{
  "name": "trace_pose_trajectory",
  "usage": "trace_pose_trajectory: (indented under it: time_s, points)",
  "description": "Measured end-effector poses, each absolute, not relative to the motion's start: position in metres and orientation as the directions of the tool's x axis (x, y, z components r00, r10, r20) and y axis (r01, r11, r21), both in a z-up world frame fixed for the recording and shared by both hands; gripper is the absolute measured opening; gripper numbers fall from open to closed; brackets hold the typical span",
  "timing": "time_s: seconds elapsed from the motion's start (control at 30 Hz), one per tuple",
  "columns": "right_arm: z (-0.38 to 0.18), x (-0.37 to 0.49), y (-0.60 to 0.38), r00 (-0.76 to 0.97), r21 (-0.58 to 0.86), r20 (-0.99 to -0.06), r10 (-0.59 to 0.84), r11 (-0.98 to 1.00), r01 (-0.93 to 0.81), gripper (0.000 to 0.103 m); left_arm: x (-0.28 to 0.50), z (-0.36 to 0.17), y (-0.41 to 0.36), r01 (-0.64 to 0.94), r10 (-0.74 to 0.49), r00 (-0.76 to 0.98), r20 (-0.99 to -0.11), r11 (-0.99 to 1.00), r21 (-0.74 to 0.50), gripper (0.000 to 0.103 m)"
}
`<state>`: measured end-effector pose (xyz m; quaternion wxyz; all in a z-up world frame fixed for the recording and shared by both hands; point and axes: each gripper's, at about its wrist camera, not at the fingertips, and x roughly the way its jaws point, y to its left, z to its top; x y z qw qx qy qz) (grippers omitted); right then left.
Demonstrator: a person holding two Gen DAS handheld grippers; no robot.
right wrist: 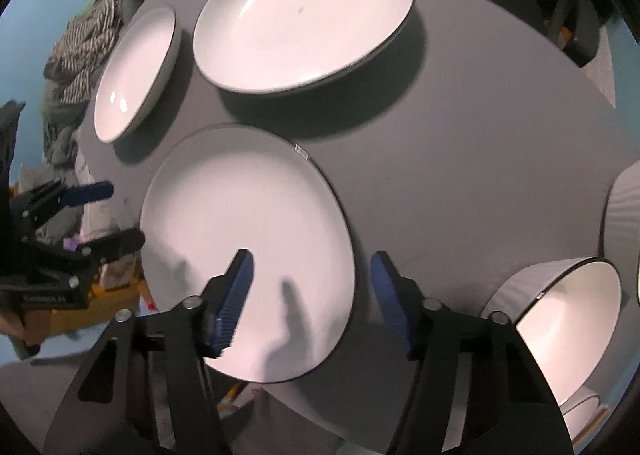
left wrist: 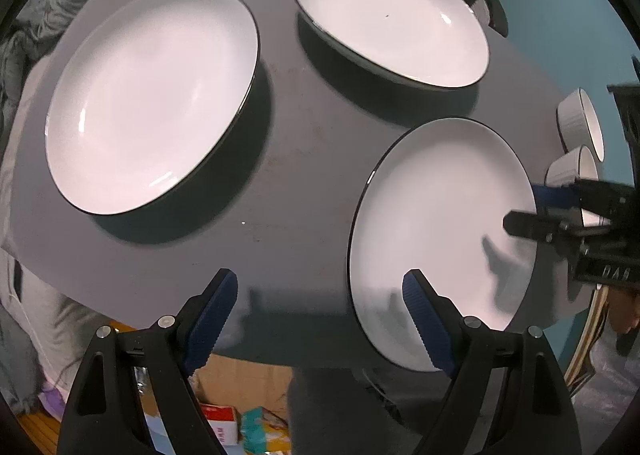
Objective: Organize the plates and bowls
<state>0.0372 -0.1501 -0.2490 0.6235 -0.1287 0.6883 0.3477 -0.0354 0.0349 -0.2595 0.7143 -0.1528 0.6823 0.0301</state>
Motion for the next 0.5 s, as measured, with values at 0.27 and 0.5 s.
trace_pose_trajectory:
  time_s: [0.27, 0.5]
  points:
    - [-0.263, 0.041, -0.159, -0.231, 0.343, -0.939, 0.254, 0.725, -0.597, 0.039, -0.031, -0.274, 0.04, -0.279, -0.245, 0.057, -0.968, 0.927, -0.251, 0.073]
    - [-0.273, 0.042, -0.158, -0.29, 0.368, -0.927, 0.237, 0.712, -0.597, 0.033, -0.025, -0.288, 0.042, -0.286, -0.32, 0.018, -0.947, 0.906, -0.312, 0.057]
